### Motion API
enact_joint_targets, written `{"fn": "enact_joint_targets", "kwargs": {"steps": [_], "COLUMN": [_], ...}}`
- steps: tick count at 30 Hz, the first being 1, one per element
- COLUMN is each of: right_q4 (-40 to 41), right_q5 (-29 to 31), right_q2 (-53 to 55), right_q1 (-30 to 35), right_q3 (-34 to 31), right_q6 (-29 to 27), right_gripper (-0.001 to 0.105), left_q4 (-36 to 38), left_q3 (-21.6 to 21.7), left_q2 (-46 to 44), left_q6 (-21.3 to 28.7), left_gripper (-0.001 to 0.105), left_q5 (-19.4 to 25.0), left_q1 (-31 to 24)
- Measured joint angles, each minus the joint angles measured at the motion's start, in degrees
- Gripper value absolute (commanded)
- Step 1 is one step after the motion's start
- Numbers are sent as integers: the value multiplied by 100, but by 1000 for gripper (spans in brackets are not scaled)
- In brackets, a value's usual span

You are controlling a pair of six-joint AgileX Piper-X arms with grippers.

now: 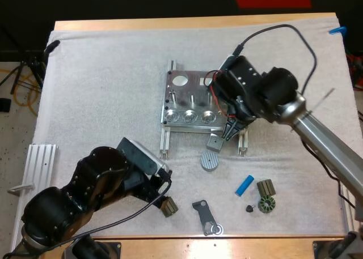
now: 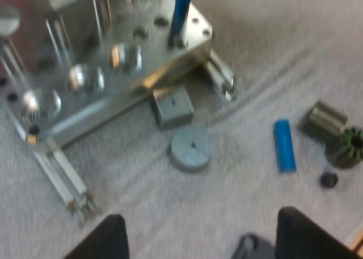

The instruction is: Load cells from right to left

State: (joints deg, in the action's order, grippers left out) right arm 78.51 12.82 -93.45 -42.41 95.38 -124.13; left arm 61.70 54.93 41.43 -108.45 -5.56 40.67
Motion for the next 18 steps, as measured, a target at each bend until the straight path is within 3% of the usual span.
{"fn": "enact_joint_targets", "kwargs": {"steps": [5, 9, 18], "right_q4": [-12, -43, -288], "right_q5": [9, 452, 505], "right_q2": [-242, -410, -769], "right_q1": [0, 0, 0], "right_q3": [2, 39, 69], "right_q6": [-63, -221, -415], "right_gripper": [0, 0, 0], "left_q4": [-253, -260, -260], "left_q3": [0, 0, 0], "left_q2": [0, 0, 0], "left_q6": [-15, -15, -15], "left_gripper": [56, 56, 56], "left_q5": [6, 186, 272], "left_q1": [0, 0, 0]}}
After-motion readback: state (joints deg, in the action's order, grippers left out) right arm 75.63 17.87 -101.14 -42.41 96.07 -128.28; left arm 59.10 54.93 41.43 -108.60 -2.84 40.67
